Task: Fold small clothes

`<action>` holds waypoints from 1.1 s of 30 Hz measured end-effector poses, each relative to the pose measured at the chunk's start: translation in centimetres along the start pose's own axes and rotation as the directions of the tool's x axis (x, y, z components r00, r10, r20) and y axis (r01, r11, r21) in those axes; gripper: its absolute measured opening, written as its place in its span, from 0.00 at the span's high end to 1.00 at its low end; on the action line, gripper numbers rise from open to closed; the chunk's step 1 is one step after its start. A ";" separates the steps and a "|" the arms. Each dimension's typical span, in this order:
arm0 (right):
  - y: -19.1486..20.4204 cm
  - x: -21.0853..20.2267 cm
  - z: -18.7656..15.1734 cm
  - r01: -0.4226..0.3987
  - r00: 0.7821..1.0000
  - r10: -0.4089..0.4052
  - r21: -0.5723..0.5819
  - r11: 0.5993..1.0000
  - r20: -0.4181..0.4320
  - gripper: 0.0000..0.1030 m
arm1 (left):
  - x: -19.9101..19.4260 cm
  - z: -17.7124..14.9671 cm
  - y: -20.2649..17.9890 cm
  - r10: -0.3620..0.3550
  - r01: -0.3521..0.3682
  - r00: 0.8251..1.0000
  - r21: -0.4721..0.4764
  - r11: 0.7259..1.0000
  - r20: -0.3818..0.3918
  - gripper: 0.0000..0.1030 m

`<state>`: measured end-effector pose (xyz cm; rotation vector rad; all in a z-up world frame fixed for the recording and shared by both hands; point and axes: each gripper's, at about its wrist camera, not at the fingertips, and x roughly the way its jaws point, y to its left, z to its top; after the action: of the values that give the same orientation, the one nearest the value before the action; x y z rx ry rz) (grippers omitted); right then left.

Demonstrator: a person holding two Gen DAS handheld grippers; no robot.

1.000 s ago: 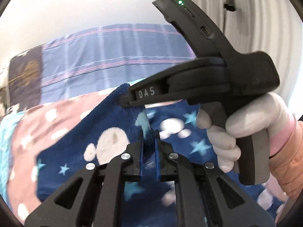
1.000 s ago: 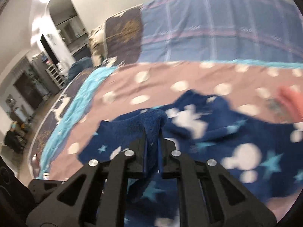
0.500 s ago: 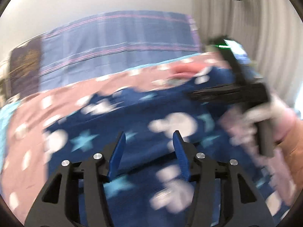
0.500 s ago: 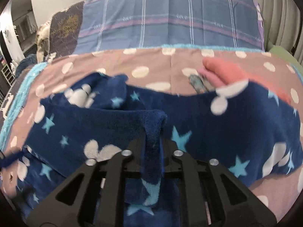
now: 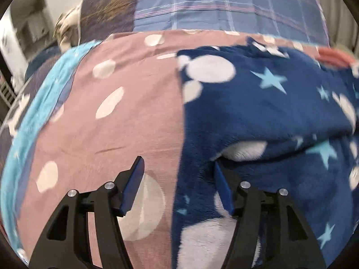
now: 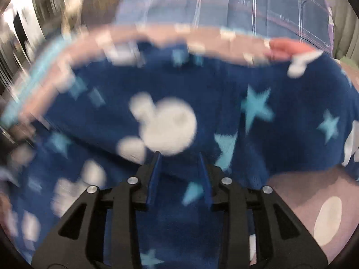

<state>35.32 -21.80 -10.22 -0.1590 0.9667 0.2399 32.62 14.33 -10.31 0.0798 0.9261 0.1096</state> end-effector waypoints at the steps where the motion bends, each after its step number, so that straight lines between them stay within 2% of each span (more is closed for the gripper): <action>1: 0.5 -0.3 0.0 0.022 1.000 -0.022 -0.020 1.000 0.010 0.68 | -0.2 -0.1 0.2 -0.006 0.006 1.000 -0.015 1.000 0.002 0.39; 3: 1.4 -1.7 0.6 0.038 0.999 -0.037 -0.037 0.999 0.033 0.68 | -0.6 -0.6 0.8 -0.028 0.029 0.999 -0.039 0.999 0.024 0.40; 6: 3.1 -4.3 2.3 0.005 0.995 0.002 -0.069 0.998 0.101 0.66 | -1.6 -1.2 1.1 -0.066 0.070 0.996 -0.070 0.995 0.066 0.41; 9: 5.6 -5.9 4.4 -0.088 0.987 0.099 -0.089 0.992 0.126 0.65 | -2.0 -1.4 0.6 -0.096 0.102 0.991 -0.059 0.993 0.094 0.42; 12: 9.3 -5.5 7.8 -0.178 0.975 0.193 -0.130 0.975 0.108 0.65 | -2.2 -1.1 -0.1 -0.140 0.143 0.985 -0.026 0.989 0.104 0.43; 16: 14.9 -2.3 13.1 -0.265 0.961 0.274 -0.153 0.952 0.038 0.65 | -1.7 -0.4 -1.1 -0.173 0.173 0.980 0.010 0.985 0.102 0.44; 18: 17.7 -0.2 15.4 -0.287 0.956 0.292 -0.165 0.944 0.008 0.65 | -1.0 -0.6 -0.8 -0.181 0.182 0.980 -0.014 0.983 0.081 0.52; 21: 21.8 2.4 18.1 -0.268 0.962 0.274 -0.231 0.935 -0.003 0.65 | -0.2 -1.0 0.4 -0.226 0.231 0.972 -0.096 0.968 0.058 0.58; 23: 23.6 4.2 19.3 -0.263 0.963 0.268 -0.249 0.932 -0.013 0.64 | -0.4 -1.2 0.7 -0.215 0.221 0.974 -0.113 0.969 0.069 0.66; 24: 24.6 5.5 20.0 -0.260 0.964 0.263 -0.252 0.932 -0.024 0.62 | -0.4 -1.2 0.7 -0.213 0.221 0.974 -0.118 0.968 0.070 0.68; 25: 25.3 6.7 20.6 -0.250 0.968 0.250 -0.252 0.935 -0.033 0.53 | -0.3 -1.3 0.8 -0.220 0.227 0.973 -0.121 0.966 0.070 0.69; 26: 25.9 7.6 21.0 -0.243 0.970 0.241 -0.255 0.936 -0.040 0.48 | -0.3 -1.3 0.9 -0.232 0.240 0.970 -0.124 0.963 0.072 0.71; 28: 26.8 9.2 21.2 -0.236 0.972 0.227 -0.269 0.934 -0.064 0.48 | -0.3 -1.4 1.2 -0.257 0.265 0.963 -0.137 0.954 0.077 0.73; 29: 27.6 10.4 21.2 -0.216 0.976 0.201 -0.293 0.931 -0.083 0.59 | -0.2 -1.5 1.5 -0.279 0.288 0.957 -0.152 0.945 0.080 0.75; 30: 28.0 11.0 21.1 -0.193 0.981 0.174 -0.313 0.930 -0.089 0.91 | -0.1 -1.6 1.8 -0.295 0.305 0.952 -0.166 0.938 0.082 0.78; 33: 28.6 11.3 21.3 -0.209 0.977 0.211 -0.296 0.932 -0.024 0.91 | 0.0 -1.9 2.8 -0.321 0.334 0.943 -0.215 0.918 0.094 0.80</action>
<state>50.57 12.33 -8.45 -0.3301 0.9355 0.5841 30.94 17.13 -11.06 -0.2856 0.8526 -0.0980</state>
